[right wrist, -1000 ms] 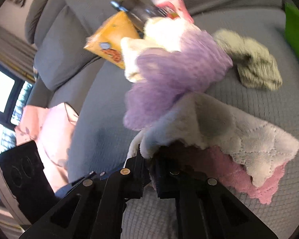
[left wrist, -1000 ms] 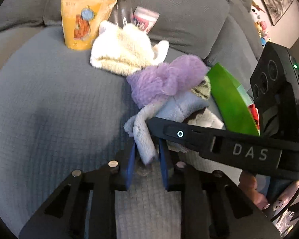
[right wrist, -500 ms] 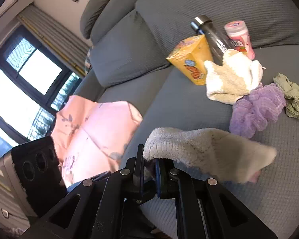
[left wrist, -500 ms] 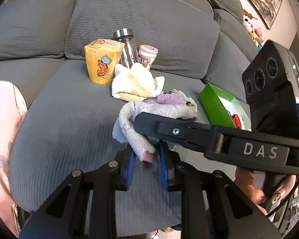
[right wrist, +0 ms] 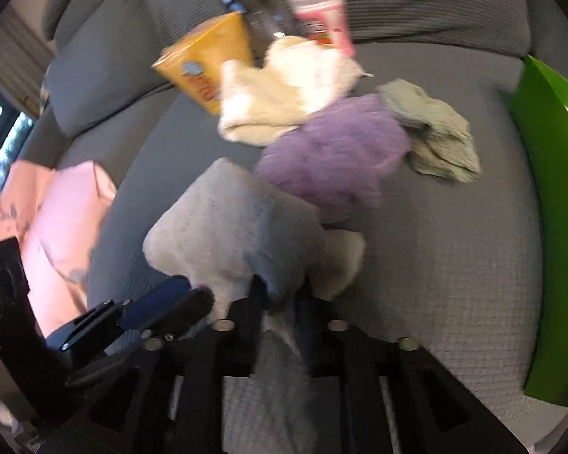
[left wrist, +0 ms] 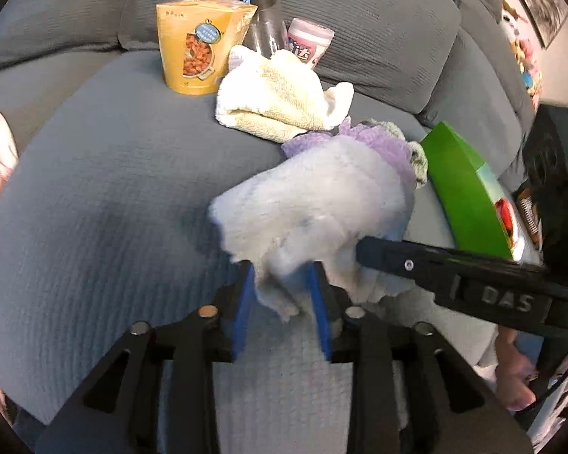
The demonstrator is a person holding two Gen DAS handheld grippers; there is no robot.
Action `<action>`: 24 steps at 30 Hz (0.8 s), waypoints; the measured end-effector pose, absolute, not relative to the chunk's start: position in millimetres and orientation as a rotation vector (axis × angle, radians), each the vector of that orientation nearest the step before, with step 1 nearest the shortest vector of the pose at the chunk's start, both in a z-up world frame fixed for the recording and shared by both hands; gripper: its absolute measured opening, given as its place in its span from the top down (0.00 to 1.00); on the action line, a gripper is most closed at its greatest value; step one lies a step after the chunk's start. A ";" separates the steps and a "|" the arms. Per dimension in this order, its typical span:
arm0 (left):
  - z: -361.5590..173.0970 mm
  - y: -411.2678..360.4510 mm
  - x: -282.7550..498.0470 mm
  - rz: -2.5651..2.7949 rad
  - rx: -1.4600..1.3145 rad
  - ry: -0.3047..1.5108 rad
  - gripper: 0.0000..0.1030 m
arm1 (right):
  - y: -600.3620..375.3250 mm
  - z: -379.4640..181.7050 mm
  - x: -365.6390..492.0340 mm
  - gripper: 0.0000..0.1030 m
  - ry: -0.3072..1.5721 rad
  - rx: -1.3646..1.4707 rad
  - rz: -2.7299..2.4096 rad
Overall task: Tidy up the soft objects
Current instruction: 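Lift the lace cloth off the sofa with the right gripper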
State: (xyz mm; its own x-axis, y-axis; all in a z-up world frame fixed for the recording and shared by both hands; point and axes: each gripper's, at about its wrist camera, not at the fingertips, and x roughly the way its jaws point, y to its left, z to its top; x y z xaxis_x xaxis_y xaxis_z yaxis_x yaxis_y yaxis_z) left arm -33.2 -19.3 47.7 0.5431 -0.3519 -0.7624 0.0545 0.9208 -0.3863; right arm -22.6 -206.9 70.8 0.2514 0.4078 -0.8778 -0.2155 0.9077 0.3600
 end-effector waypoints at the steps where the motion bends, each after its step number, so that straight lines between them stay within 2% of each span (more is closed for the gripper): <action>1: 47.4 -19.9 -32.9 -0.258 -0.348 0.971 0.60 | -211.6 71.4 -22.1 0.28 1.238 0.180 0.410; 2: 47.3 -20.4 -31.3 -0.271 -0.359 0.968 0.54 | -217.6 73.1 -21.8 0.20 1.213 0.179 0.380; 4: 48.3 -22.2 -29.7 -0.280 -0.364 0.962 0.47 | -225.9 74.4 -20.1 0.20 1.192 0.195 0.339; 7: 41.8 -24.5 -20.9 -0.291 -0.382 0.983 0.47 | -238.7 69.7 -12.4 0.20 1.174 0.334 0.381; 10: 35.1 -24.1 -19.1 -0.294 -0.407 0.996 0.50 | -234.2 57.6 -7.4 0.20 1.246 0.469 0.484; 12: 35.2 -21.7 -19.4 -0.286 -0.407 0.987 0.59 | -224.7 51.5 -8.0 0.21 1.305 0.473 0.510; 14: 33.2 -15.3 -18.8 -0.277 -0.428 0.991 0.69 | -222.4 60.4 -11.5 0.28 1.272 0.414 0.460; 19: 29.2 -4.1 -18.2 -0.288 -0.498 0.996 0.74 | -224.8 94.5 -28.1 0.28 1.110 0.362 0.490; 24: 29.7 -8.0 -20.3 -0.284 -0.466 0.985 0.74 | -218.5 62.7 -14.8 0.28 1.231 0.385 0.443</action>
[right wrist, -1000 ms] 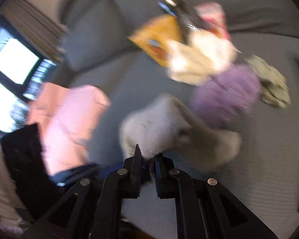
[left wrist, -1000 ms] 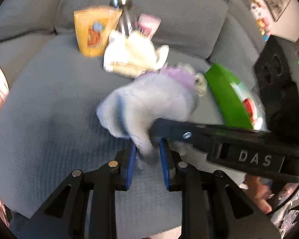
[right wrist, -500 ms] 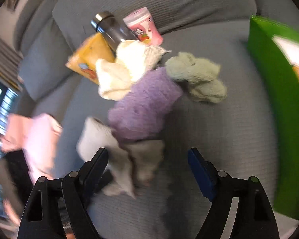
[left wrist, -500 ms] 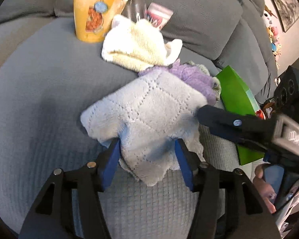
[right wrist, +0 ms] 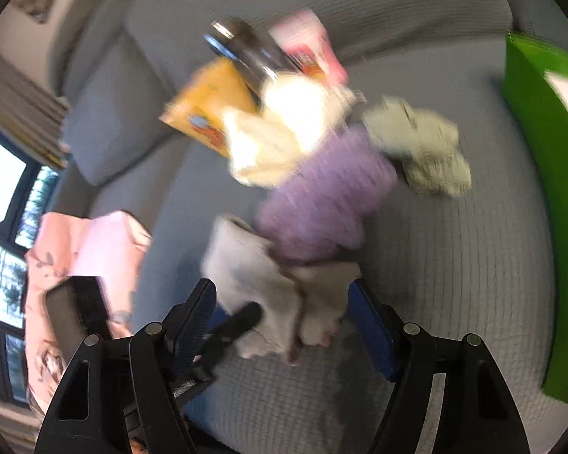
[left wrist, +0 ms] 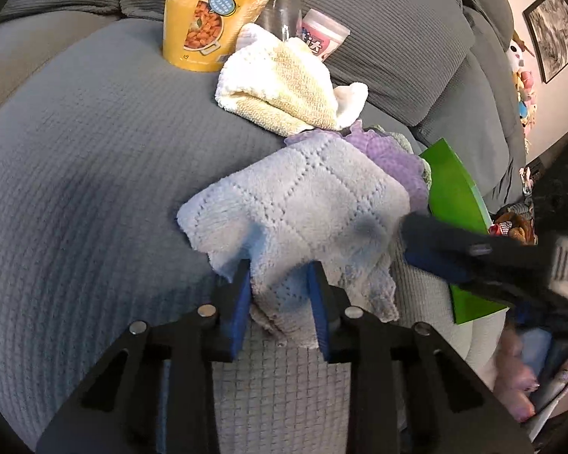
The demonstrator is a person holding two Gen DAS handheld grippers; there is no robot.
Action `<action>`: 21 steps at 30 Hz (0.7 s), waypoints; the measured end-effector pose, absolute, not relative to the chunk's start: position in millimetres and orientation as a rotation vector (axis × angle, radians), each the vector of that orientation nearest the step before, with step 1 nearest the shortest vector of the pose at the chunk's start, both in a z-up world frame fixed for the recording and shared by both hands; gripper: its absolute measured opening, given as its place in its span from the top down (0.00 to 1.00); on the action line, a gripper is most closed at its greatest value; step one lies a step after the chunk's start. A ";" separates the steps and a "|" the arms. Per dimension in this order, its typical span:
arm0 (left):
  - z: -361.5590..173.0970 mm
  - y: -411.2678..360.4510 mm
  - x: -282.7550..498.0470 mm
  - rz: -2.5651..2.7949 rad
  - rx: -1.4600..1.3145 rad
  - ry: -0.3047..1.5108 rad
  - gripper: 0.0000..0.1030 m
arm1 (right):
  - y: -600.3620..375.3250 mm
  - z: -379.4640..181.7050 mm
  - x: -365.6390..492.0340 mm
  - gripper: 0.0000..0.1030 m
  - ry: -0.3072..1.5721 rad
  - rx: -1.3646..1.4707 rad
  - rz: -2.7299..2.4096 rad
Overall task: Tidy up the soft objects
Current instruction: 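Lift the lace cloth off the sofa with the right gripper, then carry the lace cloth with the right gripper over the green box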
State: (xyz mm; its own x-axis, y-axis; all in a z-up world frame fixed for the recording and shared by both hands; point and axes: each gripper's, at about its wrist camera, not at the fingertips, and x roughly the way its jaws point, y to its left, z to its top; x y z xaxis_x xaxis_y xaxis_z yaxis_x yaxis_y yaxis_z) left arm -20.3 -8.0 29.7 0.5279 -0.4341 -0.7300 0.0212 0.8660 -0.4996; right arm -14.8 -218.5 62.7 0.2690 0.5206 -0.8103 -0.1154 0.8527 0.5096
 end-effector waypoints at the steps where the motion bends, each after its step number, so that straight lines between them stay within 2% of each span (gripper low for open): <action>1: 29.5 -7.8 -19.8 -0.284 -0.469 0.985 0.74 | -217.3 54.2 -10.9 0.31 1.252 0.400 0.444; 3: 28.5 -7.0 -18.4 -0.290 -0.472 0.986 0.74 | -214.5 39.0 -3.6 0.36 1.296 0.440 0.458; 4: 28.3 -7.4 -18.5 -0.296 -0.465 0.985 0.75 | -211.7 36.0 -2.6 0.42 1.291 0.447 0.456; 6: 28.7 -8.6 -20.0 -0.305 -0.449 0.977 0.75 | -201.3 36.0 -3.8 0.58 1.275 0.435 0.497; 7: 28.9 -9.5 -20.7 -0.309 -0.442 0.973 0.75 | -193.8 30.9 -4.4 0.71 1.308 0.475 0.569; 8: 29.1 -11.0 -21.5 -0.312 -0.431 0.975 0.80 | -185.8 26.5 -6.6 0.70 1.340 0.507 0.629; 11: 31.8 -11.5 -27.0 -0.312 -0.390 0.961 0.84 | -171.3 33.4 -15.0 0.70 1.294 0.394 0.600; 16: 49.5 -7.1 -38.2 -0.323 -0.401 0.916 0.85 | -164.2 58.1 -26.9 0.70 1.232 0.353 0.624; 21: 89.4 -23.0 -51.2 -0.339 -0.333 0.799 0.85 | -173.4 102.2 -39.7 0.70 1.082 0.309 0.624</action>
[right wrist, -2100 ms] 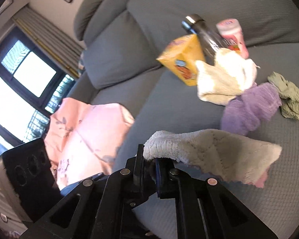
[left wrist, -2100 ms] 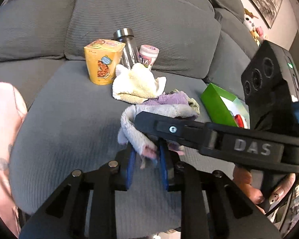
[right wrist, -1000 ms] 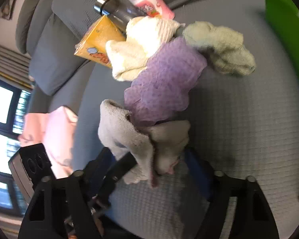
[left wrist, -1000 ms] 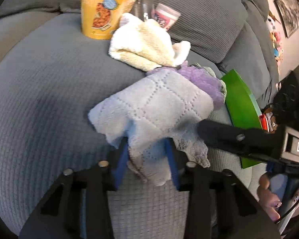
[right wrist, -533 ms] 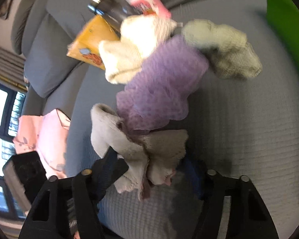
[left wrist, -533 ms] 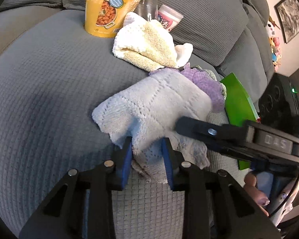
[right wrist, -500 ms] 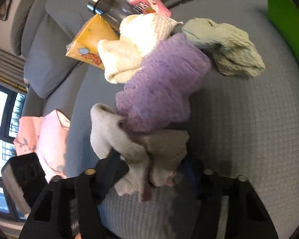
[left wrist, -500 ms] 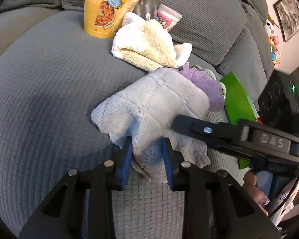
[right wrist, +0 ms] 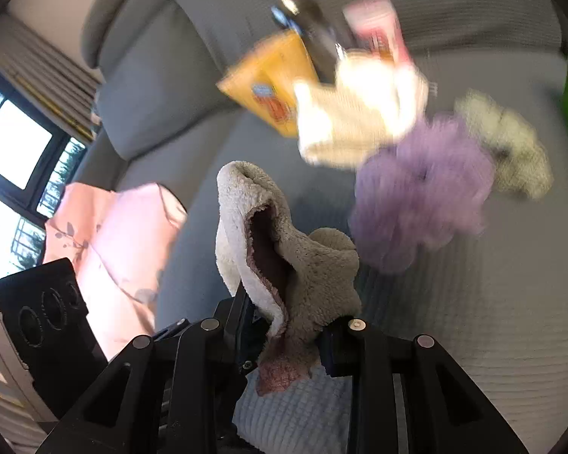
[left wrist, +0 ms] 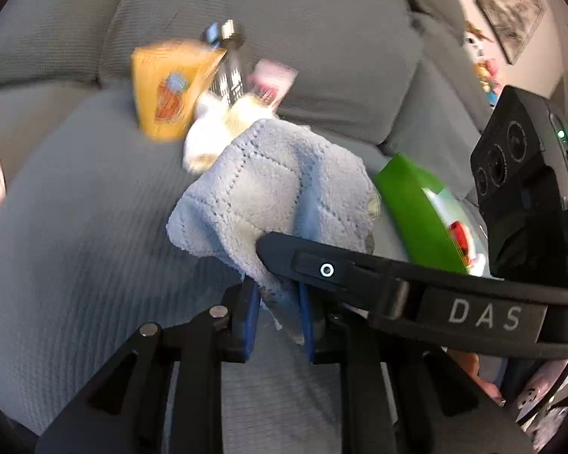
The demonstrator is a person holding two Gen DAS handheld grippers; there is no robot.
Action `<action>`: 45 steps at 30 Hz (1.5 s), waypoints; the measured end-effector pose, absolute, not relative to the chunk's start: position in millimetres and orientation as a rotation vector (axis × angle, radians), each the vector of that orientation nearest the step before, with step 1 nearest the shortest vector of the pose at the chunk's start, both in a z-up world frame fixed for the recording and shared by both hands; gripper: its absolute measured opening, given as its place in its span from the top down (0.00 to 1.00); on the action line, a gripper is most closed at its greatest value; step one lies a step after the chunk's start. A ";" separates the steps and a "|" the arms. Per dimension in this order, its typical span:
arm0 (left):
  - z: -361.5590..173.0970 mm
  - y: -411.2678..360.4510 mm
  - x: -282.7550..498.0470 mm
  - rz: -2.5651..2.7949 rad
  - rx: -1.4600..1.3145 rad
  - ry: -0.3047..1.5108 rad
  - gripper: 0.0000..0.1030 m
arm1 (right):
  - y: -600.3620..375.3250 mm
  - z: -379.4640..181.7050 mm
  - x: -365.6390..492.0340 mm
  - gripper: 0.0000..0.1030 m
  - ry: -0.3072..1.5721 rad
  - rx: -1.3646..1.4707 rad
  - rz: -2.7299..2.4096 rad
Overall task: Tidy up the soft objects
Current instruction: 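Carry the lace cloth with the right gripper over the green box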
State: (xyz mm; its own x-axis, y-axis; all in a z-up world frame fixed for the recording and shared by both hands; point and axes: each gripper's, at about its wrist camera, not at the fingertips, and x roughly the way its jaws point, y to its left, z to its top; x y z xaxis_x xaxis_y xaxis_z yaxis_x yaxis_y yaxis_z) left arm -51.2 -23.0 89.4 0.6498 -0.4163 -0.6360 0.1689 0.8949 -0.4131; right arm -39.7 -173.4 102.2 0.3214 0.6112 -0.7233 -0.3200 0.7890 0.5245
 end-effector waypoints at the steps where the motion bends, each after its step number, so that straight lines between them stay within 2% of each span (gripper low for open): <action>1: 94.2 -26.8 -51.8 -0.349 -0.326 0.786 0.85 | -177.4 109.9 -42.8 0.70 1.058 0.301 0.620; 15: 125.5 -106.6 -26.1 -0.531 -0.242 0.754 0.85 | -270.8 143.2 -44.0 0.70 0.920 0.403 0.435; 34: 127.0 -203.1 8.4 -0.776 -0.156 0.809 0.85 | -367.6 143.2 -48.5 0.70 0.840 0.573 0.152; 45: 128.3 -280.3 11.7 -0.936 -0.074 0.827 0.85 | -442.4 144.3 -75.6 0.70 0.723 0.710 -0.054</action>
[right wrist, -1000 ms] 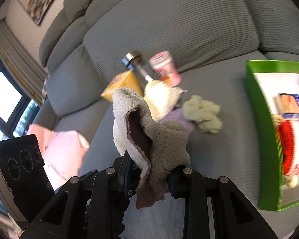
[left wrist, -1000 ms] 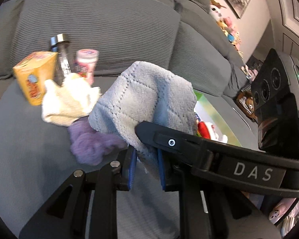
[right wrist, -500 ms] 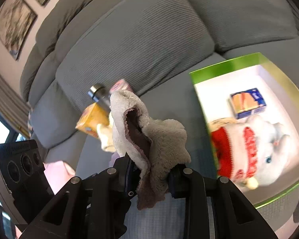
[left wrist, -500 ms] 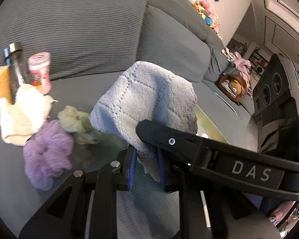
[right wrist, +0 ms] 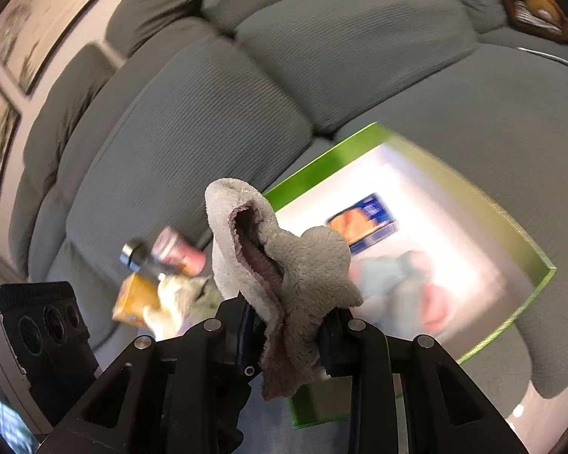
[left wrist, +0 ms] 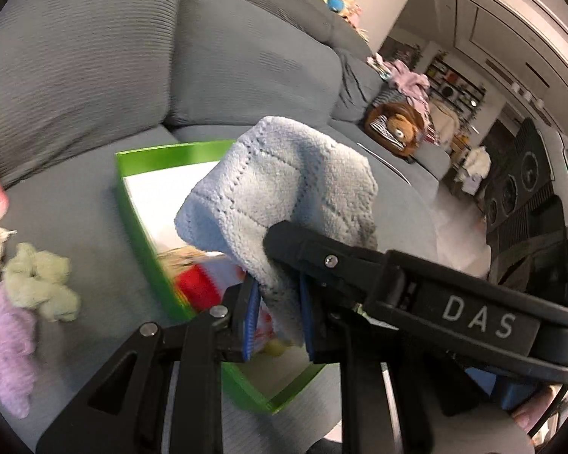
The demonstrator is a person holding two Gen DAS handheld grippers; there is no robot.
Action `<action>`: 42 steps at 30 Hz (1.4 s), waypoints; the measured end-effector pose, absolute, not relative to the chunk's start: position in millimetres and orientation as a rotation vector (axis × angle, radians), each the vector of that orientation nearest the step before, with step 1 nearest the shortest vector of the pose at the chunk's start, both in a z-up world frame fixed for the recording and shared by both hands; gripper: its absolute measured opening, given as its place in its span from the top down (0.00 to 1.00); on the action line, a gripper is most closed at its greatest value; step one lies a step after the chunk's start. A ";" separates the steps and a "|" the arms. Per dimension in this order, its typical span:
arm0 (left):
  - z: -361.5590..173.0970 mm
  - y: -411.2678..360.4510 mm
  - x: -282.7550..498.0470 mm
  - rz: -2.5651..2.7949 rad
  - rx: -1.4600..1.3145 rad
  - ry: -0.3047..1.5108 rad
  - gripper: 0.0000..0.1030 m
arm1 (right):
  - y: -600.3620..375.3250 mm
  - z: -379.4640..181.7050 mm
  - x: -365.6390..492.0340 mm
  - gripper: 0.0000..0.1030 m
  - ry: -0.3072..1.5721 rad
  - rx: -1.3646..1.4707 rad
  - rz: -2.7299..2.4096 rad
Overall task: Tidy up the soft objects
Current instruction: 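Carry the lace cloth with the right gripper over the green box, then open the right gripper to drop the lace cloth into the green box, then move the right tool toward the purple mesh bath pouf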
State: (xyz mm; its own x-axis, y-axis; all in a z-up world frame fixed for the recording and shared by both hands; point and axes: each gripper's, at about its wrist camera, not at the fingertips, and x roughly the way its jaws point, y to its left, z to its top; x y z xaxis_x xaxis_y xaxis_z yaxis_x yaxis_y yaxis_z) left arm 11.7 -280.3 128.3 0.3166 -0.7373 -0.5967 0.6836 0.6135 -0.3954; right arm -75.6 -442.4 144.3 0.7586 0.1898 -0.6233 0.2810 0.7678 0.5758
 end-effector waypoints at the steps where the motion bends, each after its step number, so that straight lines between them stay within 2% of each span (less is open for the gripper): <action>1: 126.2 -288.0 12.6 -0.946 -0.075 0.838 0.84 | -446.9 143.4 -78.2 0.70 0.715 0.718 -0.075; 3: 123.5 -299.4 13.7 -0.953 -0.074 0.851 0.79 | -459.3 140.4 -82.9 0.70 0.696 0.743 -0.126; 6: 118.8 -312.4 12.4 -0.949 -0.063 0.862 0.64 | -477.1 132.5 -88.5 0.70 0.676 0.791 -0.189; 8: 116.4 -316.8 11.6 -0.942 -0.056 0.866 0.49 | -486.5 126.1 -90.6 0.70 0.680 0.817 -0.227; 10: 115.0 -317.2 8.8 -0.949 -0.066 0.870 0.39 | -490.5 123.4 -90.0 0.69 0.687 0.829 -0.247; 12: 115.5 -312.9 5.6 -0.954 -0.075 0.868 0.34 | -489.1 123.3 -86.7 0.59 0.693 0.817 -0.253; 14: 116.7 -306.4 4.5 -0.922 -0.086 0.863 0.26 | -485.1 126.3 -85.2 0.36 0.685 0.798 -0.250; 17: 122.6 -286.5 1.0 -0.902 -0.143 0.837 0.20 | -478.0 136.4 -88.7 0.26 0.635 0.767 -0.233; 20: 130.2 -262.8 -0.8 -0.861 -0.208 0.825 0.19 | -470.9 148.1 -91.4 0.18 0.589 0.721 -0.218; 28: 138.6 -182.2 -18.0 -0.641 -0.260 0.770 0.09 | -440.4 165.8 -84.0 0.16 0.577 0.661 -0.103; 42: 107.9 -69.7 -35.8 -0.256 -0.207 0.824 0.09 | -328.0 163.0 -38.5 0.16 0.735 0.436 0.097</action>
